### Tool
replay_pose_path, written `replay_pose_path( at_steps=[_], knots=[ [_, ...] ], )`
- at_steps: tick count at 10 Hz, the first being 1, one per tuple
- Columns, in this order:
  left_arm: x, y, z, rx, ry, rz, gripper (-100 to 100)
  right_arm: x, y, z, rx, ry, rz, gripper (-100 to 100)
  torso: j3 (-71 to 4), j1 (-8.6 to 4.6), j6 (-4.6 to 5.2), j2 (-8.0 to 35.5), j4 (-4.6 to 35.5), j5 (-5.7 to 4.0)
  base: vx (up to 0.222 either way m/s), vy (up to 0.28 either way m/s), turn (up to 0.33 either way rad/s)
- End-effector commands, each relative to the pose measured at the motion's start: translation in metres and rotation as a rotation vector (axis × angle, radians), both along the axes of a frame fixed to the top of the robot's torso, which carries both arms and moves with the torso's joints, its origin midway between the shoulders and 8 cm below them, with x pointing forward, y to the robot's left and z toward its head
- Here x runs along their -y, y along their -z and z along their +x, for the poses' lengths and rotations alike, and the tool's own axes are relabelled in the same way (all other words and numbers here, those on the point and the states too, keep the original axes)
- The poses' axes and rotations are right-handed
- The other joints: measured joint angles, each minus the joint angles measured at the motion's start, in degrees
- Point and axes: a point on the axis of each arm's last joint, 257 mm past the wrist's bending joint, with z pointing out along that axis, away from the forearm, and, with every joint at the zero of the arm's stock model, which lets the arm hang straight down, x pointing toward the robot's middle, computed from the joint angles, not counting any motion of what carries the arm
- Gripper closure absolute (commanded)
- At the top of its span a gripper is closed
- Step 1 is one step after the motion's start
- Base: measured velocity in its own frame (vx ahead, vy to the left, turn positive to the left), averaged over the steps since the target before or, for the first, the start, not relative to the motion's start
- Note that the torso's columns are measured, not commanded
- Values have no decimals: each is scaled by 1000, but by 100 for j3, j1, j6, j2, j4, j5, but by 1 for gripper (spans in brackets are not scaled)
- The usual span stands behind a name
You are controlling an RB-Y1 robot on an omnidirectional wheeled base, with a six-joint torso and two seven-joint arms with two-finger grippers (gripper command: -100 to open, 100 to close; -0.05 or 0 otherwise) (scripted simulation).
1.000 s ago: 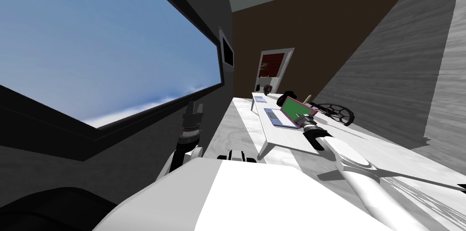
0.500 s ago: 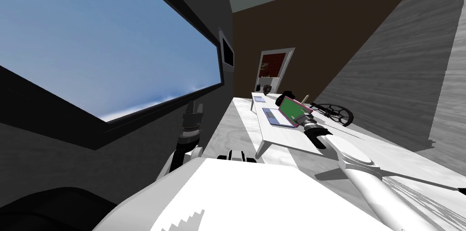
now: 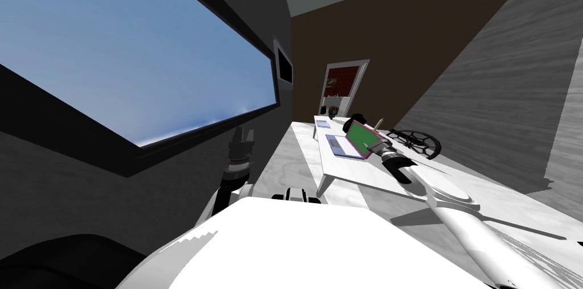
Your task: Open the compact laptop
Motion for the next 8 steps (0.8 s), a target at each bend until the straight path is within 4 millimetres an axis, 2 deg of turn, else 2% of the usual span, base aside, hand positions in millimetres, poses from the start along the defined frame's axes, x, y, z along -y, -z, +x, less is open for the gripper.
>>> replay_pose_path(
  at_steps=[1,5,7,8],
  knots=[
    [0,0,0,0,0,0,0,1,-6,5,10,-20,53,-100,2,0,0,2,1,0,-47,-85,38],
    [0,0,0,0,0,0,0,3,-16,11,24,-49,133,-100,-1,-9,0,-2,-1,-3,-49,-100,40],
    [0,0,0,0,0,0,0,4,-15,10,22,-45,121,-100,-5,16,0,-10,-3,3,-15,-31,3],
    [0,0,0,0,0,0,0,4,-15,10,22,-44,120,100,-8,22,-1,-13,-4,7,-3,-6,-2]
  ],
)
